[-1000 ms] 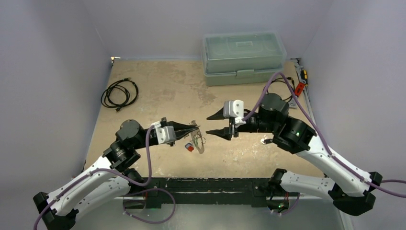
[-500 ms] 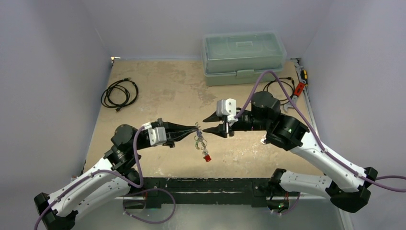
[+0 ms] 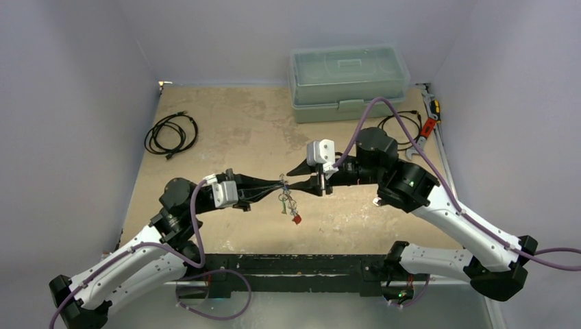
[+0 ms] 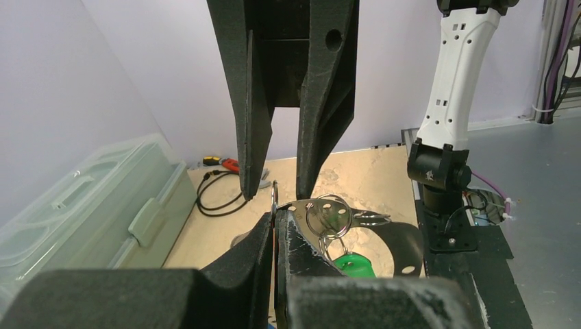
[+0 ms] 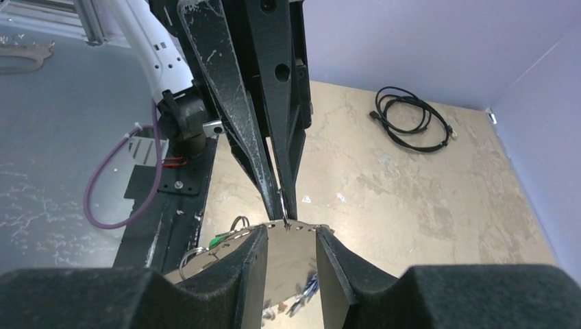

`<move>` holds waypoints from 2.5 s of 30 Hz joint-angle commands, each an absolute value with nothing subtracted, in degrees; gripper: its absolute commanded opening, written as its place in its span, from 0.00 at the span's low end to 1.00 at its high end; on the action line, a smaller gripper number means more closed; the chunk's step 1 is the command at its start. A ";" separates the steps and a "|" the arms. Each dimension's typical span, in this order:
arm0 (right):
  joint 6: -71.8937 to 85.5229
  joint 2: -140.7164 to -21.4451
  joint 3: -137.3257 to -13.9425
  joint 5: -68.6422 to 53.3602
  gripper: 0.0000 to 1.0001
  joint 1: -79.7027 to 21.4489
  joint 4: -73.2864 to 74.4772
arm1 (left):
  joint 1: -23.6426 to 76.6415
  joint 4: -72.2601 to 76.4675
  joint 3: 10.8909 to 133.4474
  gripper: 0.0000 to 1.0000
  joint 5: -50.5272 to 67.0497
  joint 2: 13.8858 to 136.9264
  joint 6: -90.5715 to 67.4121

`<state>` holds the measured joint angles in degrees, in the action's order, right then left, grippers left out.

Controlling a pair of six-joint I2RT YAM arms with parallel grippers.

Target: Put the keys on the keyring

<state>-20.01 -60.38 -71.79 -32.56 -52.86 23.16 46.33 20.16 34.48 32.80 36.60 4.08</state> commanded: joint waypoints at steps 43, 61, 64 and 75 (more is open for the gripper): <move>-20.60 -65.59 -72.79 -40.29 0.16 -53.00 23.40 | 46.52 22.54 36.39 0.00 36.41 39.19 3.96; -21.32 -66.30 -72.29 -42.03 0.00 -53.00 24.45 | 46.52 21.78 36.56 0.00 35.74 39.66 4.08; -20.19 -66.06 -72.19 -40.88 0.00 -53.00 23.34 | 46.54 20.74 36.68 0.00 34.74 39.30 4.59; -16.10 -62.21 -67.24 -28.41 0.00 -53.00 16.83 | 46.55 9.95 37.51 0.63 27.37 33.18 8.64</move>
